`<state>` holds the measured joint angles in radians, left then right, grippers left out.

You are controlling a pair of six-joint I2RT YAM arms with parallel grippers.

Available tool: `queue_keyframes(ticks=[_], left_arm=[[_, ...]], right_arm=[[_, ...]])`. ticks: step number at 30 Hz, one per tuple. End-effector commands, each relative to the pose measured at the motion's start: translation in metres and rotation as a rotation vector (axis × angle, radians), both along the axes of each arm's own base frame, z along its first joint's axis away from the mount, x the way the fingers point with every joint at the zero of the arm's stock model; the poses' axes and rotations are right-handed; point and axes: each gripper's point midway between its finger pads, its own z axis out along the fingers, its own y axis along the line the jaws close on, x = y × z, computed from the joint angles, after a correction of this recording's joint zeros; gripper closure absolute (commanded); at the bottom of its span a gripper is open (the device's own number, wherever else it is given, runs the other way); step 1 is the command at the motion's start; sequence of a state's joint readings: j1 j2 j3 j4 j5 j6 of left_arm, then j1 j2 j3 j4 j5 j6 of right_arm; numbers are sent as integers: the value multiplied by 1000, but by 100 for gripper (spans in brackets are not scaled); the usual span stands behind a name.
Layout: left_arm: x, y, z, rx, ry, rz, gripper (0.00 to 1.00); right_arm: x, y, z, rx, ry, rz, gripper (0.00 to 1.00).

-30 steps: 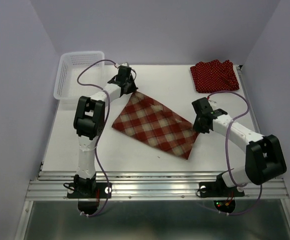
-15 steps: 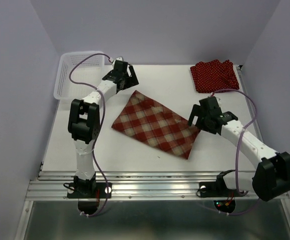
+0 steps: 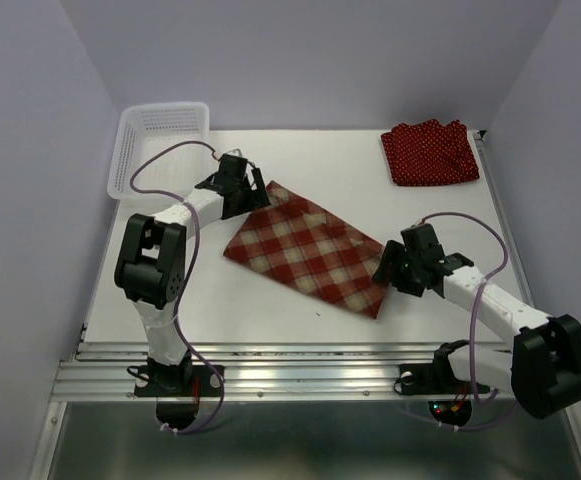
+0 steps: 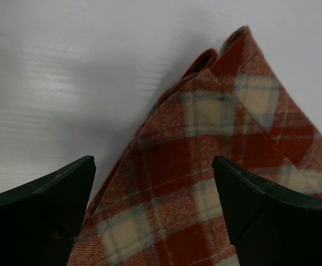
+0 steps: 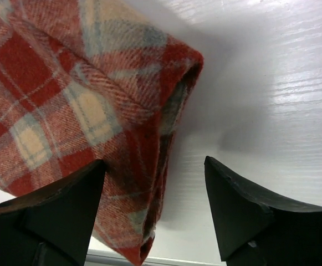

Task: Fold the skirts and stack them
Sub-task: Fold the skirt

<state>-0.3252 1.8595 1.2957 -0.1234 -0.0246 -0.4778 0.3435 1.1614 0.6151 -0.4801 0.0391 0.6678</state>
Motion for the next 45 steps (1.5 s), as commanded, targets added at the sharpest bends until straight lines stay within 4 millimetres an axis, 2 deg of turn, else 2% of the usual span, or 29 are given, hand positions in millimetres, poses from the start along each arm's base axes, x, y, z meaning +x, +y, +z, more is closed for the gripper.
queue_keyframes(ticks=[1, 4, 7, 8, 9, 11, 13, 16, 17, 19, 20, 22, 24, 25, 26, 27, 28, 29, 32, 34, 37, 38, 39, 41, 43, 44, 45], left_arm=[[-12, -5, -5, -23, 5, -55, 1], [-22, -3, -20, -15, 37, -63, 2], [-30, -1, -30, -7, 62, -72, 9], [-32, -1, -33, -7, 70, -74, 12], [-34, -1, -36, -8, 77, -78, 22], [-40, -2, -43, -14, 96, -87, 34], [-45, -1, -48, -15, 112, -91, 40], [-52, -1, -54, -15, 132, -97, 55], [-54, -1, -54, -20, 132, -99, 58], [-60, -2, -55, -35, 141, -93, 62], [-61, -2, -55, -40, 141, -91, 62], [-66, -4, -55, -57, 138, -85, 72], [-70, -9, -56, -72, 142, -94, 73], [-73, -10, -59, -71, 148, -99, 74], [-76, -15, -57, -74, 147, -102, 74], [-78, -18, -57, -77, 147, -110, 76], [-82, -24, -56, -81, 144, -123, 76], [-83, -28, -54, -91, 142, -123, 76], [-87, -39, -47, -110, 132, -135, 78], [-87, -45, -42, -127, 122, -136, 79], [-86, -56, -37, -149, 99, -149, 80], [-85, -59, -36, -159, 93, -154, 83], [-86, -60, -37, -163, 91, -159, 84], [-84, -64, -38, -182, 87, -155, 86], [-85, -70, -38, -202, 87, -174, 86], [-86, -72, -40, -208, 90, -177, 87], [-85, -75, -38, -216, 84, -182, 87]], right_arm=[[7, 6, -2, 63, -55, -19, 24], [5, 3, -10, 68, -60, -30, 28], [-1, 9, -21, 99, -41, -12, 31], [-1, 9, -24, 99, -37, -14, 32], [0, 9, -26, 99, -37, -17, 32], [0, 10, -31, 100, -29, -15, 35], [3, 9, -34, 104, -29, -22, 37], [8, 7, -36, 101, -31, -34, 53], [11, 3, -35, 95, -35, -49, 66], [21, -3, -28, 84, -59, -54, 79], [25, -4, -25, 92, -67, -51, 81], [37, -10, -11, 111, -77, -44, 87], [40, -9, 0, 109, -79, -4, 91], [34, -12, 1, 83, -43, 3, 94], [46, -16, 16, 55, -76, 3, 99], [41, -21, 17, 19, -49, 18, 99], [52, -27, 30, -10, -69, 5, 99], [54, -30, 34, -34, -64, 19, 99], [48, -35, 35, -82, 28, 44, 100], [52, -41, 48, -127, 41, 52, 99], [63, -40, 69, -140, 37, 78, 99], [62, -39, 71, -139, 58, 89, 99], [72, -38, 86, -135, 30, 87, 99], [76, -39, 97, -144, 42, 76, 99], [76, -33, 101, -156, 82, 87, 99], [85, -30, 114, -164, 55, 88, 99], [80, -21, 115, -176, 85, 108, 99]])
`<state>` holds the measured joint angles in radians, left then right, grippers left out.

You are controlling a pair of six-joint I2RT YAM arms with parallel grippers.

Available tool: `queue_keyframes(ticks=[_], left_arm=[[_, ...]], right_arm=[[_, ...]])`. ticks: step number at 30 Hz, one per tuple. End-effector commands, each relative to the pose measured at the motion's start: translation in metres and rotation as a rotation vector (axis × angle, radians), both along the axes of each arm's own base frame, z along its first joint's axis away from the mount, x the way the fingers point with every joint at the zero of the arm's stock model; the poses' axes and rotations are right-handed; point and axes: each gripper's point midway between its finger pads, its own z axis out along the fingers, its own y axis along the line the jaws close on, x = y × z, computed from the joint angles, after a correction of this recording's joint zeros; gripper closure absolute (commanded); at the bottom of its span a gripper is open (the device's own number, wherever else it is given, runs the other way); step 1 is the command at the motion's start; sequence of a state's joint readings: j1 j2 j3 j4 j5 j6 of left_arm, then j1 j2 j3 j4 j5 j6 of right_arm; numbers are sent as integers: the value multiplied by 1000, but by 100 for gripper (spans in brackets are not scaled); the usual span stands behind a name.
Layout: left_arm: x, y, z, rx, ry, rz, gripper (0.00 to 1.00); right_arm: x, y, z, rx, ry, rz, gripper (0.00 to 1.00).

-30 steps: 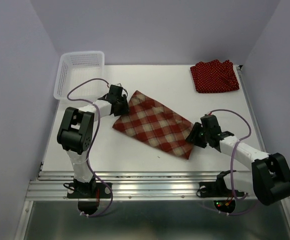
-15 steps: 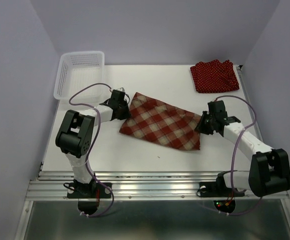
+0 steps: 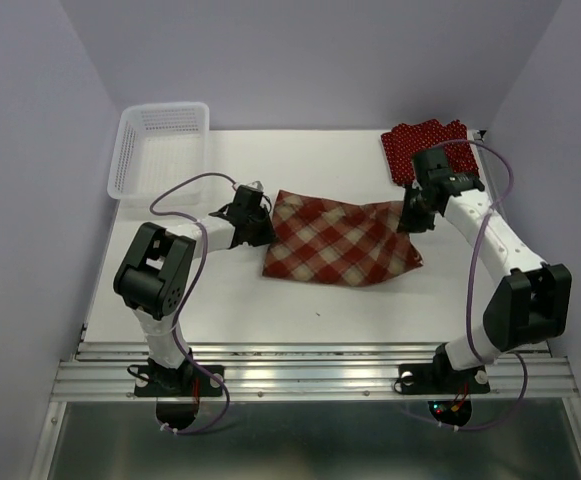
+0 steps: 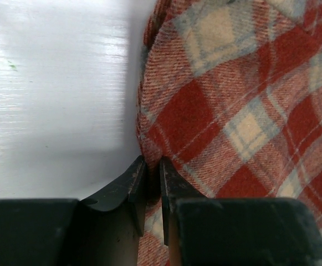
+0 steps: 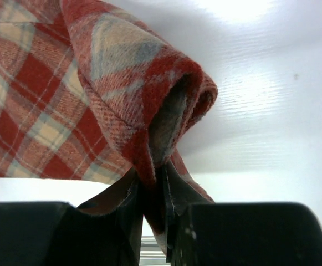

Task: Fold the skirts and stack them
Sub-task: Fold the skirt

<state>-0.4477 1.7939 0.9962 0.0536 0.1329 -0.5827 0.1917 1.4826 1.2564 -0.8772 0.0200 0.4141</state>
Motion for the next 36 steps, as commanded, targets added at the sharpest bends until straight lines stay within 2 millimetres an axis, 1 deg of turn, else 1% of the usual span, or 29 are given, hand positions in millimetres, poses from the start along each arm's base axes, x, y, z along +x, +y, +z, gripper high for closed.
queue_keyframes(ticks=[1, 2, 3, 4, 5, 6, 8, 9, 10, 11, 12, 18, 20, 21, 23, 24, 26, 28, 29, 33, 36], left_arm=[[1, -18, 15, -75, -39, -27, 87], [0, -19, 16, -83, -43, -30, 88], [1, -21, 19, -93, -53, -33, 90], [1, -21, 20, -102, -53, -32, 90], [2, -22, 22, -106, -58, -33, 90], [1, -24, 23, -112, -61, -37, 91], [1, -26, 25, -125, -66, -42, 91], [1, -28, 27, -134, -69, -48, 94], [1, -30, 28, -140, -71, -52, 94], [-1, -32, 28, -144, -70, -57, 94], [-1, -33, 27, -146, -69, -60, 94], [-3, -31, 24, -143, -68, -62, 95], [-4, -32, 22, -144, -64, -65, 96], [-5, -32, 21, -143, -62, -64, 96], [-6, -31, 18, -142, -58, -62, 96], [-6, -32, 18, -142, -57, -61, 96], [-7, -31, 15, -144, -54, -57, 96], [-8, -32, 14, -149, -51, -57, 97], [-7, -32, 15, -150, -53, -57, 98], [-7, -31, 15, -144, -56, -51, 98], [-6, -30, 15, -144, -58, -48, 98]], right_arm=[[-1, 12, 27, -60, 36, 38, 99], [9, 20, 31, -65, 31, 50, 99], [11, 25, 33, -70, 31, 60, 99], [12, 36, 29, -69, 54, 72, 99], [15, 42, 31, -66, 51, 75, 99], [23, 48, 41, -59, 25, 74, 99], [25, 64, 46, -64, 22, 90, 99], [31, 72, 50, -55, 15, 92, 99], [32, 80, 51, -40, 14, 107, 99], [31, 95, 48, -12, 27, 138, 99], [34, 106, 51, 13, 15, 154, 99], [37, 157, 45, 154, 18, 246, 99], [40, 163, 46, 182, 10, 250, 99], [44, 172, 47, 203, -9, 253, 99], [48, 178, 47, 235, -27, 246, 99], [53, 186, 51, 276, -52, 248, 99], [52, 202, 51, 313, -61, 267, 99], [60, 213, 47, 359, -76, 271, 100], [61, 224, 40, 394, -72, 279, 99], [67, 239, 31, 467, -70, 274, 99], [72, 242, 24, 447, -79, 265, 99]])
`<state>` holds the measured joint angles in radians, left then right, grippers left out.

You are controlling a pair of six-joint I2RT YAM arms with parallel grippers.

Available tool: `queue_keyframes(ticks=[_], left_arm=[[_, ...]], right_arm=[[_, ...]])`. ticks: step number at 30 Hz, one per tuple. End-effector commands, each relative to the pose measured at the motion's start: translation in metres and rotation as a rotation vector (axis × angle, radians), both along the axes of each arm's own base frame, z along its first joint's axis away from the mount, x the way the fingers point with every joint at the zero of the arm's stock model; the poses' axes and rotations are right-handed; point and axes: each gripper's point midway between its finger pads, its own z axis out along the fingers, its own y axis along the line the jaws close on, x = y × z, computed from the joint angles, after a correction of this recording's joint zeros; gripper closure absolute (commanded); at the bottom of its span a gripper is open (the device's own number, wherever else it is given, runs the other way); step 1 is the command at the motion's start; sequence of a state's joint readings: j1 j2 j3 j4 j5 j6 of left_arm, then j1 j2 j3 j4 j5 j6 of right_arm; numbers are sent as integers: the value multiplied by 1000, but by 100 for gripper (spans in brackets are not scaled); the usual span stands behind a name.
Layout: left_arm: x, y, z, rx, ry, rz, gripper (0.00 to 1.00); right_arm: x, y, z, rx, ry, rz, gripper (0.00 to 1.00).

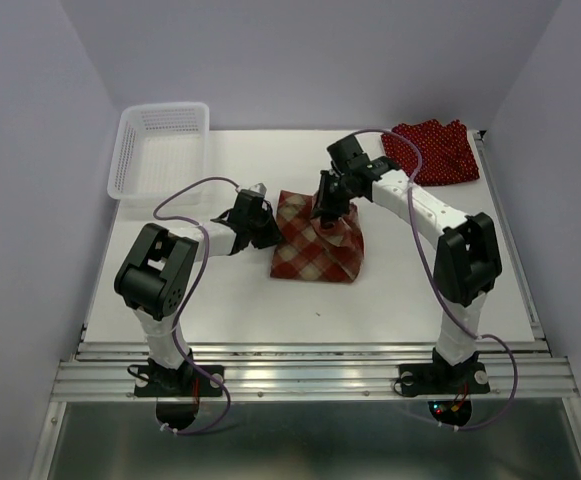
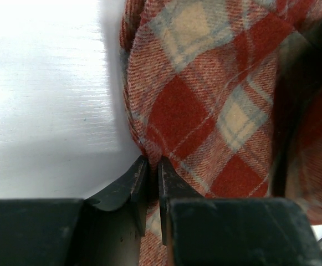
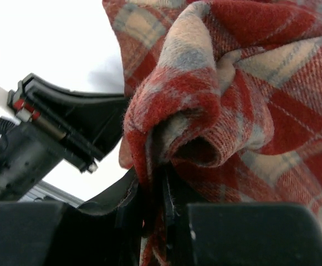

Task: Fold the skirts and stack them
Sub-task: Fold the skirt

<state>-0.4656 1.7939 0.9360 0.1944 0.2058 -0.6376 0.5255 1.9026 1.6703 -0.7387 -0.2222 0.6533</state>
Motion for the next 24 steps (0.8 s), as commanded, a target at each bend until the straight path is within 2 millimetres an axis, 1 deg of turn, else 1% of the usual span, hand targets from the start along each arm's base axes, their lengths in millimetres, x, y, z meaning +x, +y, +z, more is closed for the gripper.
queue_keyframes(ticks=[1, 5, 6, 7, 8, 11, 12, 13, 14, 15, 16, 17, 18, 20, 21, 22, 23, 24], left_arm=[[-1, -9, 13, -29, -34, -21, 98], [0, -9, 13, -26, -31, -21, 98], [1, -9, 13, -25, -29, -19, 98], [2, -10, 15, -26, -32, -21, 98], [2, -9, 14, -24, -30, -18, 98], [4, -8, 14, -16, -30, -8, 98], [4, -7, 14, -12, -28, -4, 97], [3, -7, 14, -9, -25, -4, 97], [4, -7, 15, -10, -28, -3, 97], [4, -6, 14, -6, -26, 0, 97], [6, -6, 16, 0, -31, 4, 96], [7, -3, 16, 8, -32, 13, 96], [8, -1, 16, 20, -35, 23, 96], [10, 2, 19, 31, -45, 34, 94], [10, 4, 20, 38, -49, 39, 93], [13, 6, 22, 46, -59, 53, 91], [14, 7, 24, 47, -65, 56, 91], [16, 9, 27, 47, -74, 60, 90]], right_arm=[[23, 30, 11, 107, -87, 0, 99], [28, 36, -6, 101, -84, 0, 99], [26, 42, -8, 107, -81, 11, 99], [29, 45, -14, 116, -84, 14, 99], [25, 49, -20, 114, -76, 24, 99], [23, 56, -30, 116, -57, 39, 95], [20, 61, -37, 110, -46, 52, 91], [21, 61, -42, 103, -38, 50, 81], [22, 62, -40, 104, -41, 50, 81], [19, 65, -42, 97, -39, 59, 72], [18, 68, -38, 91, -52, 73, 66], [20, 68, -35, 83, -62, 72, 58], [21, 69, -27, 68, -87, 83, 53], [18, 72, -14, 64, -112, 105, 50], [16, 74, -9, 58, -124, 116, 45], [11, 75, 1, 50, -137, 133, 40], [10, 73, 5, 44, -140, 134, 30], [5, 72, 11, 35, -149, 140, 25]])
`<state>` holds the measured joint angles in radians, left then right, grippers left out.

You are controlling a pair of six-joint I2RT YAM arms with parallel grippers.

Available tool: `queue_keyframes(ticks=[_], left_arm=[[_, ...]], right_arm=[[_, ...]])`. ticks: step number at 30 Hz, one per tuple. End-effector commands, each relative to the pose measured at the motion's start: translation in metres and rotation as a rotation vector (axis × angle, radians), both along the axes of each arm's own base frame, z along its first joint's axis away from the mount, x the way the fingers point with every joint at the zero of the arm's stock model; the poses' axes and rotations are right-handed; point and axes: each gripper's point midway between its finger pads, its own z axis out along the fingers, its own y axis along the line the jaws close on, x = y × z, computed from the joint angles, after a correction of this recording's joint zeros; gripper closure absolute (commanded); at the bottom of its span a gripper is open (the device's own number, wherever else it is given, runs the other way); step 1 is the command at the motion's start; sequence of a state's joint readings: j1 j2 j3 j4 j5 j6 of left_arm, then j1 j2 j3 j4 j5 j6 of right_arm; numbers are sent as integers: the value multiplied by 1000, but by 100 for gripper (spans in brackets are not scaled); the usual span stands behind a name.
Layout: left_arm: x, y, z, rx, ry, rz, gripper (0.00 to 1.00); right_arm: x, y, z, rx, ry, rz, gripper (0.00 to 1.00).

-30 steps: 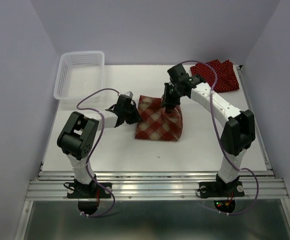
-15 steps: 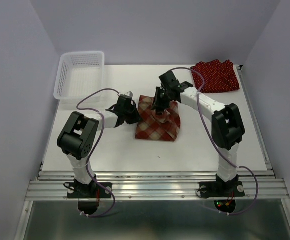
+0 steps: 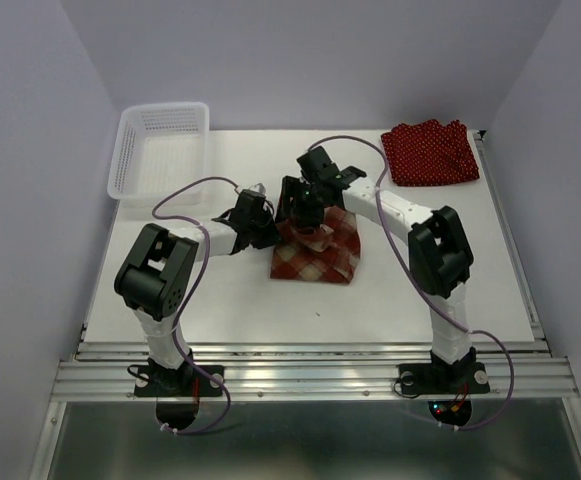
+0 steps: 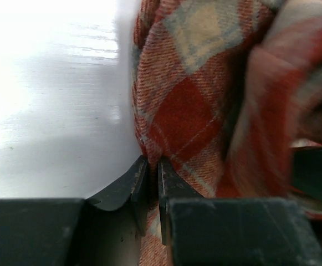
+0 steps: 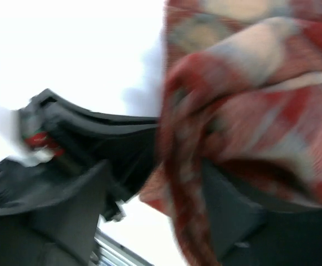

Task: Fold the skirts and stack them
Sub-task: Fold the skirt

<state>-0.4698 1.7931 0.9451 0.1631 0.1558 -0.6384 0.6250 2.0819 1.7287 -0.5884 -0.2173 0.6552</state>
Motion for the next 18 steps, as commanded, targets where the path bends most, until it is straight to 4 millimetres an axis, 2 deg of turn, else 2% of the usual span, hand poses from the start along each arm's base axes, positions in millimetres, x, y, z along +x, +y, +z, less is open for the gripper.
queue_keyframes(ticks=[1, 5, 11, 13, 15, 16, 18], left_arm=[[15, 3, 31, 7, -81, 28, 89], [17, 10, 36, 14, -102, 49, 86], [21, 16, 49, 10, -136, 63, 77], [24, 17, 56, 9, -154, 66, 70], [26, 22, 60, 17, -158, 80, 69], [27, 23, 67, 13, -173, 84, 63], [28, 27, 72, 13, -180, 91, 54]], right_arm=[[-5, 7, 62, 26, -129, 42, 0], [-4, -5, 77, -3, -169, 9, 0], [-6, -14, 122, 26, -298, 23, 0], [-4, -27, 116, -26, -324, -4, 0], [-3, -40, 119, -61, -354, -10, 0], [-7, -45, 111, -87, -357, 15, 0], [-2, -61, 108, -114, -376, 19, 0]])
